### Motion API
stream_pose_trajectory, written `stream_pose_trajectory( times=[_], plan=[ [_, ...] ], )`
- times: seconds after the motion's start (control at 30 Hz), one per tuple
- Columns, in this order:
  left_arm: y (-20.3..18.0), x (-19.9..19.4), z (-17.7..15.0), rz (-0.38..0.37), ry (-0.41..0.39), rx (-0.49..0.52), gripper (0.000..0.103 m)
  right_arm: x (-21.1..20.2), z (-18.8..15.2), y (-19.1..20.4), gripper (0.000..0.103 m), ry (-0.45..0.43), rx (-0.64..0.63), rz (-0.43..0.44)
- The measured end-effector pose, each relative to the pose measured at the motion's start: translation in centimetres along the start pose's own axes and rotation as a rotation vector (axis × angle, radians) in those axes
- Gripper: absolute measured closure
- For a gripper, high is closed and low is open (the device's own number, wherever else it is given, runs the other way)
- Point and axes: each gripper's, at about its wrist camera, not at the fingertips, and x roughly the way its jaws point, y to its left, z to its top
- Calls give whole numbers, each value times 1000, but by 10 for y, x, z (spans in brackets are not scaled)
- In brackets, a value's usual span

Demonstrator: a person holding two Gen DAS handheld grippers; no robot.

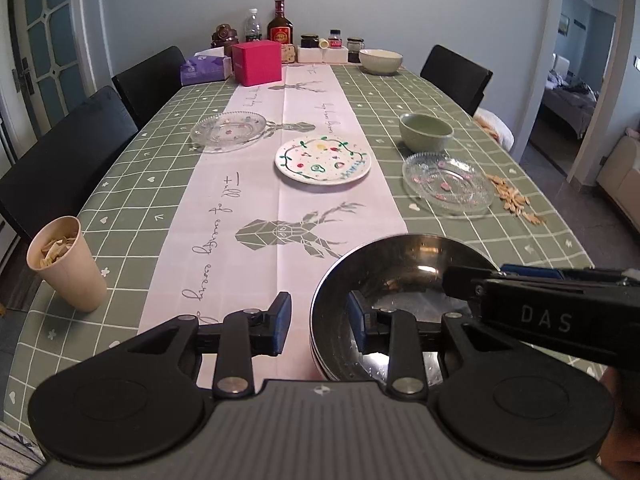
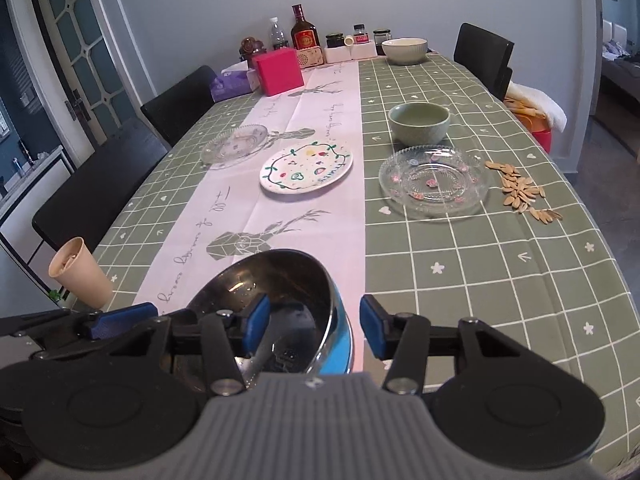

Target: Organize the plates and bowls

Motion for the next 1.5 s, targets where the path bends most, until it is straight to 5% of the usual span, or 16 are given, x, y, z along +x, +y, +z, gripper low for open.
stream_pose_trajectory(
  times=[0.1,0.33,0.83,0.9,1.03,1.13,1.37,1.5],
  plan=[
    [7,-5,3,-40,-24,0,66,-1,3,-3,56,3,-18,32],
    [17,4,4,-53,14,-41,66,7,4,-9,93,44,-47,1],
    [11,13,-3,-6,53,-19,77,12,0,-13,101,51,-33,-18],
    [8,10,-4,11,30,7,75,12,1,-17,95,69,6,5],
    [-8,3,-6,77,-50,126,48,10,2,-19,90,67,26,15],
    [-12,0,-7,62,-61,146,41,8,3,-19,75,55,32,9],
    [-9,-5,-5,52,-93,122,36,4,5,-23,52,29,50,4],
    [-7,-11,0,15,-91,94,36,1,8,-24,49,20,63,9]
  ],
)
